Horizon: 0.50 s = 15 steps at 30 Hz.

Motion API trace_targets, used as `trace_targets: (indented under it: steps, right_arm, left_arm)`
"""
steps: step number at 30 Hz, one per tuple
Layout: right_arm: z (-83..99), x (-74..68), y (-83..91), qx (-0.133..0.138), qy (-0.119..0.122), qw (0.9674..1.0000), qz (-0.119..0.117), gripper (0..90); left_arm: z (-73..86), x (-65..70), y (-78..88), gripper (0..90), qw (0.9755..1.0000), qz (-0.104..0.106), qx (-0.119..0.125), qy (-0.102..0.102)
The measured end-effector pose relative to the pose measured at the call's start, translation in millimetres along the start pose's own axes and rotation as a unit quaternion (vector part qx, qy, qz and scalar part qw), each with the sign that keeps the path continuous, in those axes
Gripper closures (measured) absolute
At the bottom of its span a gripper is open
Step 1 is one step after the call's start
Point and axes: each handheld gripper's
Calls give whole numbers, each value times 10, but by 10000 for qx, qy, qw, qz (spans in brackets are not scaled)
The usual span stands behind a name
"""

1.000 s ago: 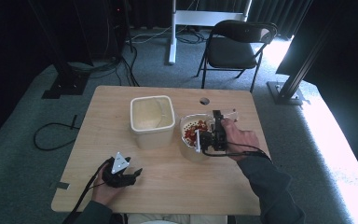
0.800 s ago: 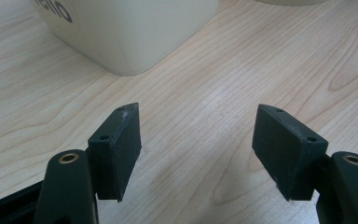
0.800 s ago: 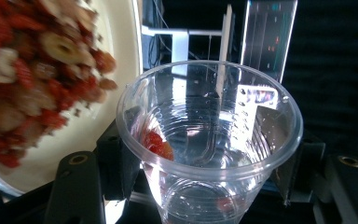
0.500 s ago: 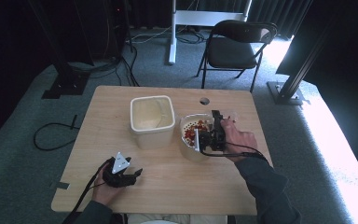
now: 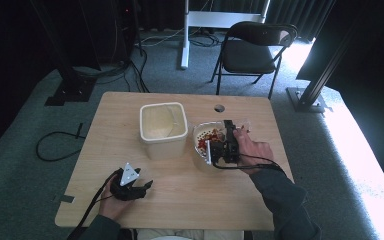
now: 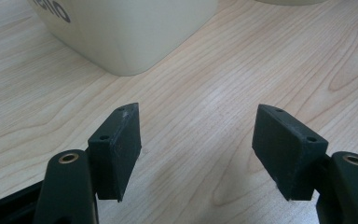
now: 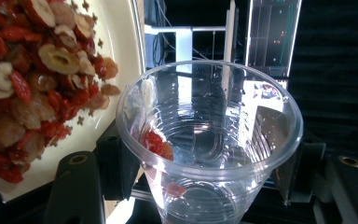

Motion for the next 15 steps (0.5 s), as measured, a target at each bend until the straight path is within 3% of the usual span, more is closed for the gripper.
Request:
trace_targets:
  steps: [3, 8, 10, 13, 15]
  right_arm:
    - [-70, -56, 46, 142, 207, 9997, -15, 347]
    - [-10, -10, 0, 1, -32, 10000, -6, 346]
    - [-28, -38, 31, 76, 191, 9998, -3, 346]
    - [11, 15, 7, 14, -84, 10000, -31, 347]
    - [-19, -35, 25, 65, 182, 9998, -14, 346]
  left_arm:
    - [-2, 3, 0, 332, 10000, 0, -9, -7]
    - [0, 4, -2, 332, 10000, 5, -9, -1]
    - [-1, 6, -3, 332, 10000, 0, -17, -8]
    - [1, 9, 2, 332, 10000, -1, 2, -2]
    - [0, 12, -1, 332, 10000, -16, -13, -7]
Point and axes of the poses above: each handheld gripper's, and its own axes: y roughly backward along the jaws, z roughly out of its underside, x roughly to its right, and after that the axes turned 2 degrees about -z, right-handed
